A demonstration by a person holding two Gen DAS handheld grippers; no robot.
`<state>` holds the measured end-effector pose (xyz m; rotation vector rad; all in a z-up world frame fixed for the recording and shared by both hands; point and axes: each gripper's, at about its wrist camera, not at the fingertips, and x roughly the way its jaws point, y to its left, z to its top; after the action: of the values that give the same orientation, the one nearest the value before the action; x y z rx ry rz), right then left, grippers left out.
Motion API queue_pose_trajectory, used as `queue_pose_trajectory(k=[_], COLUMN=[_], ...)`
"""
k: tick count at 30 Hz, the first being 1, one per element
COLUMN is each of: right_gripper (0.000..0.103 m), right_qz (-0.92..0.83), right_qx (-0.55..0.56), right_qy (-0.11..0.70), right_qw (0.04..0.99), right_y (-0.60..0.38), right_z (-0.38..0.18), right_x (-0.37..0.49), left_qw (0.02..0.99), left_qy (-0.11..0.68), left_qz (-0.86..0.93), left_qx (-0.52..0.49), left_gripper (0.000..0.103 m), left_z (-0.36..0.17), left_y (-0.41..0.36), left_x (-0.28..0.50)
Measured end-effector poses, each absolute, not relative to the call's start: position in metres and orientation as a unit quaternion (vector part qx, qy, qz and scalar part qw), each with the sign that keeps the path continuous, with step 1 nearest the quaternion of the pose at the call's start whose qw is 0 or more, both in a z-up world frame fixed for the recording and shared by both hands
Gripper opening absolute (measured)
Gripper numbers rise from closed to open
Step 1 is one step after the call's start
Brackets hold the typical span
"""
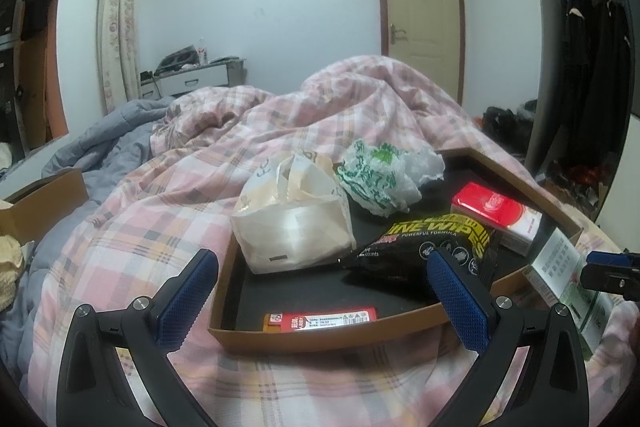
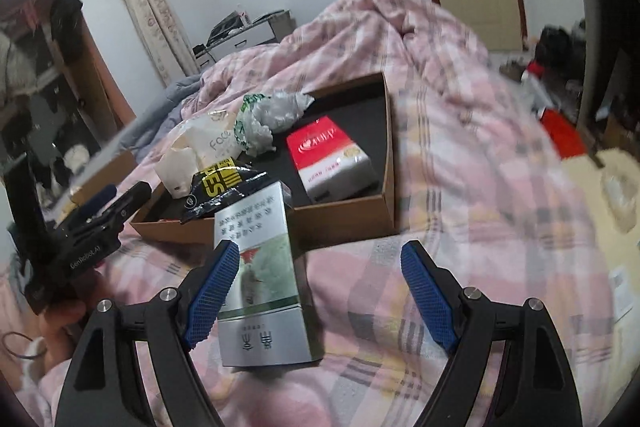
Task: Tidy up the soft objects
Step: 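Open the right gripper to release the box and withdraw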
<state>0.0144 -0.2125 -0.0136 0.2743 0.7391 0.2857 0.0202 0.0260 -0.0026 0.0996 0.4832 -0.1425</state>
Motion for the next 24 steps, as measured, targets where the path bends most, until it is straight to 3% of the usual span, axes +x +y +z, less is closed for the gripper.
queue_pose_trajectory(k=[7,16,24], right_gripper=[0.082,0.082,0.082], right_qz=[0.127,0.008,-0.016], right_qx=[0.122,0.036,0.053], right_qy=[0.368,0.308,0.309], right_qw=[0.913,0.951,0.949], right_y=[-0.210,-0.211,-0.226], right_z=[-0.013,0.008,0.004], right_x=[0.011,0.005,0.010], left_qw=[0.967,0.962,0.945], left_qy=[0.242,0.252,0.296], left_qz=[-0.071,-0.088,-0.127], left_qx=[0.049,0.065,0.053], left_gripper=[0.103,0.103,0.103], left_z=[-0.002,0.011,0.017], left_y=[0.026,0.007,-0.015], left_x=[0.022,0.029,0.055])
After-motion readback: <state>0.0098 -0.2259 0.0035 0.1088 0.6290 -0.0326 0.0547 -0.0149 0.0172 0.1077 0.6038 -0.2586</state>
